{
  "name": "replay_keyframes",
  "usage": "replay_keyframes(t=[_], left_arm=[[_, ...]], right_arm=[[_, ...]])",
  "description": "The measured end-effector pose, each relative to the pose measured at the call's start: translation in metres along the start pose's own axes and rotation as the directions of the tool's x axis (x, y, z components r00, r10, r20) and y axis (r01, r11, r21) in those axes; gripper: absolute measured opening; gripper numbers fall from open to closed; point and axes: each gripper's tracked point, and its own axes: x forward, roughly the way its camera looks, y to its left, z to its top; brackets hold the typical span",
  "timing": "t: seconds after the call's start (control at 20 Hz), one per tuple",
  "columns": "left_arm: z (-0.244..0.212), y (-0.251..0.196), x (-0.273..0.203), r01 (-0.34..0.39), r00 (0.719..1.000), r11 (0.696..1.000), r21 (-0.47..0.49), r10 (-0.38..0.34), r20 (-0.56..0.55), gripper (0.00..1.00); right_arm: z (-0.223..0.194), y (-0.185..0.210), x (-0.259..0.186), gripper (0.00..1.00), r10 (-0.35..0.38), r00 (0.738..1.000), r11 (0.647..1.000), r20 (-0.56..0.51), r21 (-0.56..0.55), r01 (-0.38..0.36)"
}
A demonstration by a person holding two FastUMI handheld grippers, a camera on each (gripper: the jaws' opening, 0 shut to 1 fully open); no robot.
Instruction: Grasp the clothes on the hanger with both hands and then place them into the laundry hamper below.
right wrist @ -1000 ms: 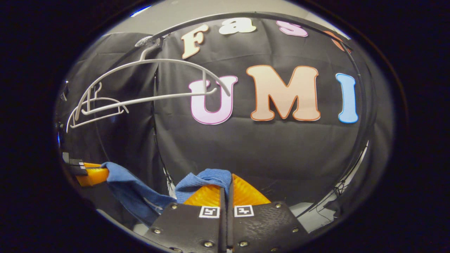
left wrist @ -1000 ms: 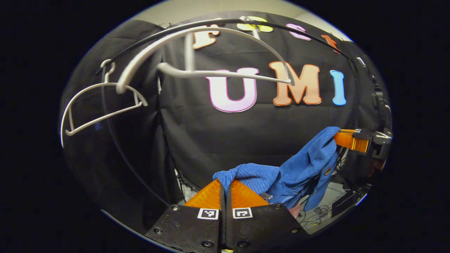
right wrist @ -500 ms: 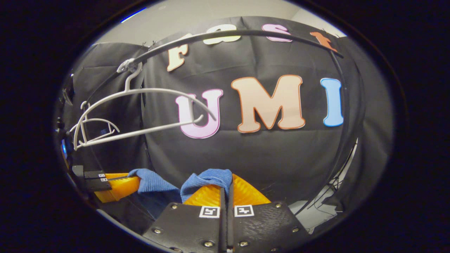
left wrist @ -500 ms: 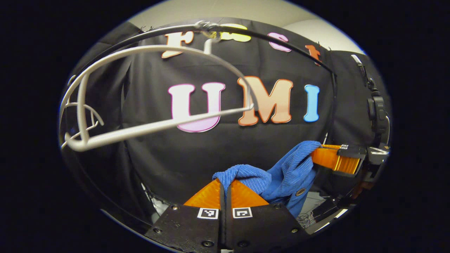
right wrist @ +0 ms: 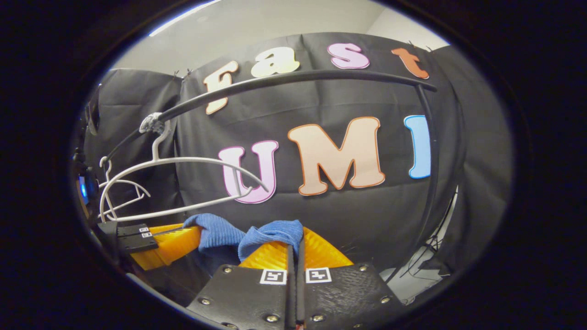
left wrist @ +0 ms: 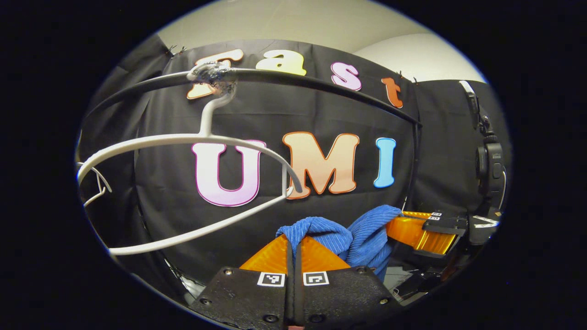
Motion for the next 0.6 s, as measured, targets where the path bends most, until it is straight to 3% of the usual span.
replay_keyframes(t=[0.2, 0.45, 0.6], left_arm=[[-0.016, 0.003, 0.012, -0.021, 0.999, 1.000, -0.013, 0.021, -0.033, 0.00], [-0.062, 0.023, 0.033, -0.072, 0.993, 0.997, -0.015, 0.071, -0.092, 0.01], [-0.100, 0.029, 0.043, -0.096, 0.982, 0.993, -0.064, 0.084, -0.166, 0.00]], right_arm=[[-0.016, -0.003, 0.013, 0.01, -0.008, 0.999, 1.000, -0.034, 0.014, 0.009], [-0.070, -0.004, 0.038, 0.01, -0.027, 0.988, 0.999, -0.150, 0.021, 0.031], [-0.104, -0.004, 0.051, 0.01, -0.042, 0.973, 0.999, -0.227, 0.017, 0.047]])
